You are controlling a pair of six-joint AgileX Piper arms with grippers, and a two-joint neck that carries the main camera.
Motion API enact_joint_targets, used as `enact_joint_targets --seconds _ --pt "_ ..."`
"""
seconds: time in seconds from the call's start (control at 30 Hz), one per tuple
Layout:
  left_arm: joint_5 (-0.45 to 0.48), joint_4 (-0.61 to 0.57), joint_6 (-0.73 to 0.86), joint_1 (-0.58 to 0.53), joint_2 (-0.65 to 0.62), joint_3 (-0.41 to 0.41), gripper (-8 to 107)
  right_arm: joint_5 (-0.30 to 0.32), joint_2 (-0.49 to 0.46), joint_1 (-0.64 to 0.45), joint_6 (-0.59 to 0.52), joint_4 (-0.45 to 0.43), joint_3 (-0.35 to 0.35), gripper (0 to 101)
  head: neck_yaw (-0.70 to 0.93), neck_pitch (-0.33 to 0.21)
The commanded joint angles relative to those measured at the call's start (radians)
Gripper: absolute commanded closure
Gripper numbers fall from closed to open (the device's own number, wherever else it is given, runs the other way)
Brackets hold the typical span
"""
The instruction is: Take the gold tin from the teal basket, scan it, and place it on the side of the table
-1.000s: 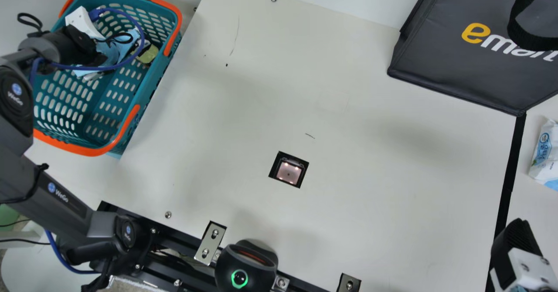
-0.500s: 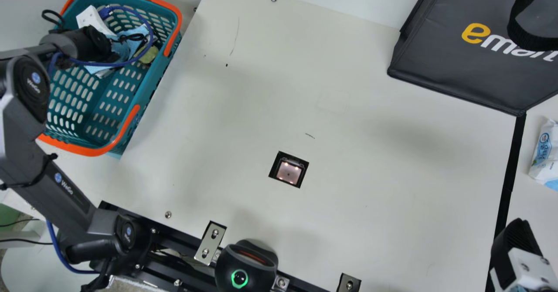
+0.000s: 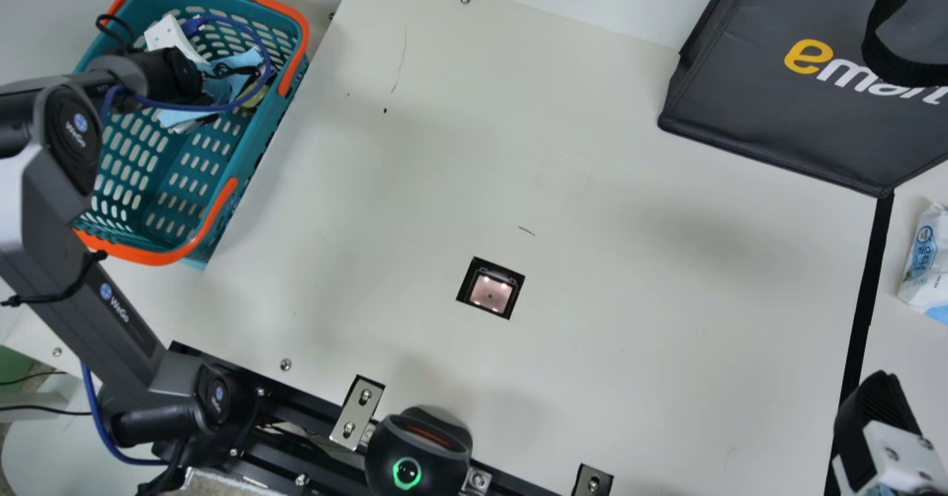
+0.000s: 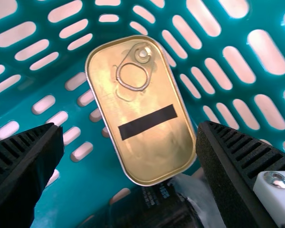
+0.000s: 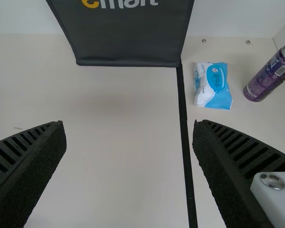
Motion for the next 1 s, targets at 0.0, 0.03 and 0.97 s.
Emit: enact_joint_targets --seconds 0.0,0.03,0.97 --pt "0.005 0.050 -0.037 0.005 0.001 -0.002 9 0.000 0.000 0.000 0.000 0.000 0.000 6 0.002 -0.029" --pt "0.008 0.070 -0.053 0.008 0.002 -0.003 9 0.000 0.000 0.000 0.000 0.000 0.000 6 0.002 -0.029" --pt "0.006 -0.120 0.144 0.015 -0.053 0.041 9 0.001 0.000 0.000 0.000 0.000 0.000 6 0.002 -0.029"
